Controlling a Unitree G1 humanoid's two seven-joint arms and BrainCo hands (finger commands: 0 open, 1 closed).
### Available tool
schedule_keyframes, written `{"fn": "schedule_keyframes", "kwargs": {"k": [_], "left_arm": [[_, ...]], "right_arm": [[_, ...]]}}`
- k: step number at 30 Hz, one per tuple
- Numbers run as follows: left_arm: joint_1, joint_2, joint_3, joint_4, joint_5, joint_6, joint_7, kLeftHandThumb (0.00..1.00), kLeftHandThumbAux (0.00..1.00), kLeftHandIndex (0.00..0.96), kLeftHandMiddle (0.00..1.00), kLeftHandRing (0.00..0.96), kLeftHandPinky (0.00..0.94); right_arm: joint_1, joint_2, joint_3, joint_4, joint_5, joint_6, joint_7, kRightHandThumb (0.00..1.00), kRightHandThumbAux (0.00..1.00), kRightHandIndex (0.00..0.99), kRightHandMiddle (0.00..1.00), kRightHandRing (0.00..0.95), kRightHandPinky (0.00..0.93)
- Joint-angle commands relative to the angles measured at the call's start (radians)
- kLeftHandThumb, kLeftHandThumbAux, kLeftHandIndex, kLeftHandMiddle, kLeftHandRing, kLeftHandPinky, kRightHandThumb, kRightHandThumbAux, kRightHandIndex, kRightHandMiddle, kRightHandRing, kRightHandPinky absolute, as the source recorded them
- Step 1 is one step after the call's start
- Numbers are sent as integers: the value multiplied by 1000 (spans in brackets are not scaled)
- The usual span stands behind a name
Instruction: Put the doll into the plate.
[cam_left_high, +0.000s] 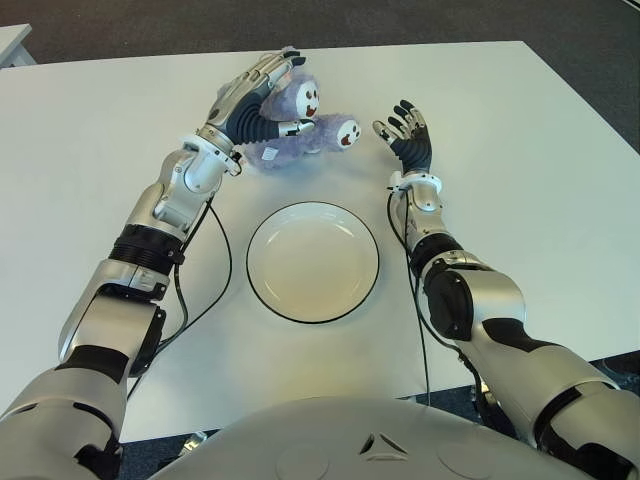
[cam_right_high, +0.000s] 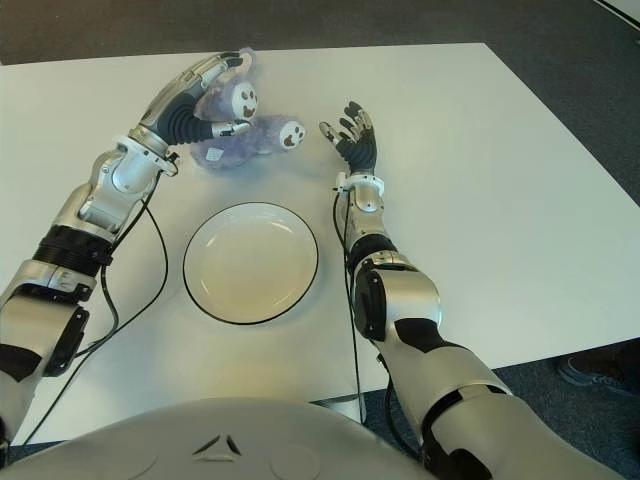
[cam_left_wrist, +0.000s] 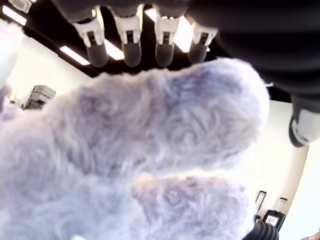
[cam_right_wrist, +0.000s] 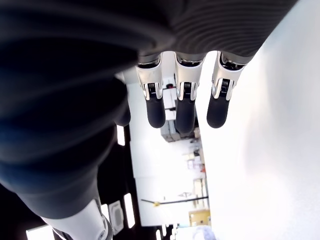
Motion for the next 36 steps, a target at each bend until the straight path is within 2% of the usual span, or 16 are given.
{"fn": "schedule_keyframes", "kwargs": {"k": [1, 15, 26, 36], "left_arm": [[29, -5, -12, -9, 12, -8, -14, 168, 405, 0, 54, 28, 0], [40, -7, -21, -11, 19, -17, -11, 176, 405, 0, 41, 22, 0], [47, -11, -22, -10, 9, 11, -52, 168, 389, 0, 36, 19, 0], [34, -26, -19, 19, 17, 30, -36, 164, 389, 0, 35, 18, 0]], "right_arm": [[24, 13, -2, 22, 2, 26, -5, 255, 819, 136, 132, 133, 163], [23, 13, -3, 22, 2, 29, -10, 277, 805, 144, 138, 134, 162], [21, 15, -5, 21, 4, 31, -13, 290, 805, 154, 139, 130, 151], [21, 16, -5, 20, 2, 29, -15, 305, 796, 159, 145, 139, 167]]}}
